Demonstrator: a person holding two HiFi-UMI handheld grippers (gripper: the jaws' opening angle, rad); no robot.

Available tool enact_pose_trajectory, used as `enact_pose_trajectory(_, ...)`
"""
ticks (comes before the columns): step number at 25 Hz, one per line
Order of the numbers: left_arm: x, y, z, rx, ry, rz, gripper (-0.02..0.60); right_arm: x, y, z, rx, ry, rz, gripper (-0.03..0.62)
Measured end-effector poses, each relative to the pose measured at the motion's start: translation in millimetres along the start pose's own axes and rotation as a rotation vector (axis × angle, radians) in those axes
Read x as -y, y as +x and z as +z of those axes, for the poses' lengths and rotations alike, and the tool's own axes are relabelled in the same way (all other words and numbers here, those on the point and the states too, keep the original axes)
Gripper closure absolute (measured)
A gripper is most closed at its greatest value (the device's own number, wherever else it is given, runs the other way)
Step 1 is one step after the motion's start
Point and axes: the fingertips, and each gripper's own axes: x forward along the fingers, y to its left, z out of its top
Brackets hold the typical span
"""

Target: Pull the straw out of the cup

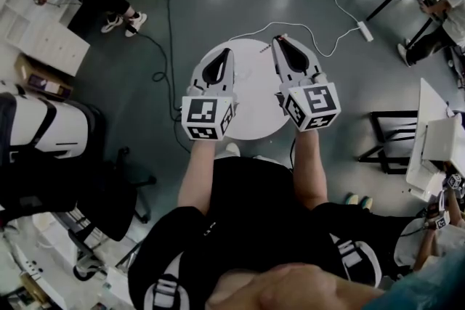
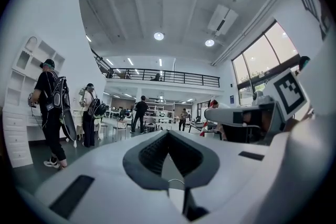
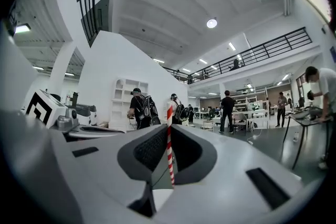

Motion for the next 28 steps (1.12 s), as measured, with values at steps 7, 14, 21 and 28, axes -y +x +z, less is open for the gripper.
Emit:
enact_pose_trajectory(7,-2.8,-3.0,-3.4,-0.006,0.002,0.012,0.574,-0.3,3.0,-12.5,-0.023,0.029,0.018,0.560)
enact_pose_trajectory(14,-11.4,-5.6,-6.3,-0.011,-0.001,0.034,0.574,-5.1,11.3,-15.7,-0.027,0.027,0.036,0.560)
enact_pose_trajectory(21,-17.8,-4.3,-5.5,-0.004,-0.021,0.033,0.574,-7.5,16.0,-19.7,-0.032,0.028,0.043,0.560)
enact_pose_trajectory(28,-15.8,6.1,-9.5,-0.012,-0.020,0.026,0.574,-1.3,19.4,-23.8,-0.037,0.032,0.046,0.560)
